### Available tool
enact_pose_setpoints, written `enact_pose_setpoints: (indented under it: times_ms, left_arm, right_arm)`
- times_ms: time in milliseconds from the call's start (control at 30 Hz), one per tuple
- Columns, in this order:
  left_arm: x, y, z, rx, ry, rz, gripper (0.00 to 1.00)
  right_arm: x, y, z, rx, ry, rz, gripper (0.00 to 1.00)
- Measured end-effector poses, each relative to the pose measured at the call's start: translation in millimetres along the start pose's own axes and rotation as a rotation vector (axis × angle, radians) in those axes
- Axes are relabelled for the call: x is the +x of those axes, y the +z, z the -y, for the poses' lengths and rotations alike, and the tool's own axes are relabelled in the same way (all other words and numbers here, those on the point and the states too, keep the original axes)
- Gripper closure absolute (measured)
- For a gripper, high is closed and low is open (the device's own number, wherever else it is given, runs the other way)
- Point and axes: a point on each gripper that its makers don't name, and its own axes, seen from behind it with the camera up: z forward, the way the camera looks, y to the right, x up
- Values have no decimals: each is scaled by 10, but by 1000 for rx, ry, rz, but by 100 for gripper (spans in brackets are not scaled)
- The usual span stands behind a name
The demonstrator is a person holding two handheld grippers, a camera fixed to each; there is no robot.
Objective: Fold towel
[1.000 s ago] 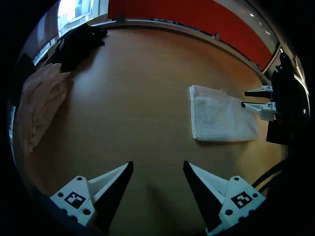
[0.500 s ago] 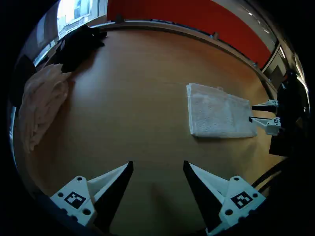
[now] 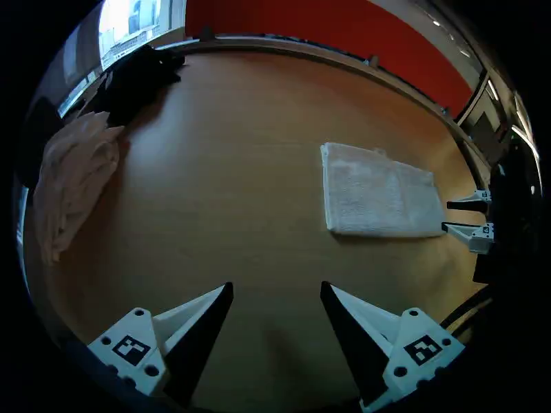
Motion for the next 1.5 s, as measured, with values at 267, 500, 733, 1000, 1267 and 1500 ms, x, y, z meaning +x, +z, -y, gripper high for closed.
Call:
enact_pose_setpoints:
  times_ms: [267, 500, 733, 1000, 1267, 1500]
  left_arm:
    - [-24, -7, -22, 1, 2, 1, 6]
    - [-44, -23, -28, 2, -2, 2, 6]
    - [-67, -32, -17, 4, -7, 3, 6]
    - [-79, -31, -22, 5, -5, 5, 6]
    - [-76, -26, -23, 6, -2, 5, 6]
    - [-67, -17, -33, 4, 1, 6, 6]
  right_arm:
    - [-175, -7, 32, 9, -8, 21, 16]
    - [-315, -8, 36, 18, -13, 44, 32]
    - [-375, -14, 40, 35, -6, 52, 42]
    - [-396, -17, 52, 53, 0, 56, 59]
    - [-395, -10, 54, 62, 5, 45, 77]
    - [-390, -7, 41, 59, 2, 42, 94]
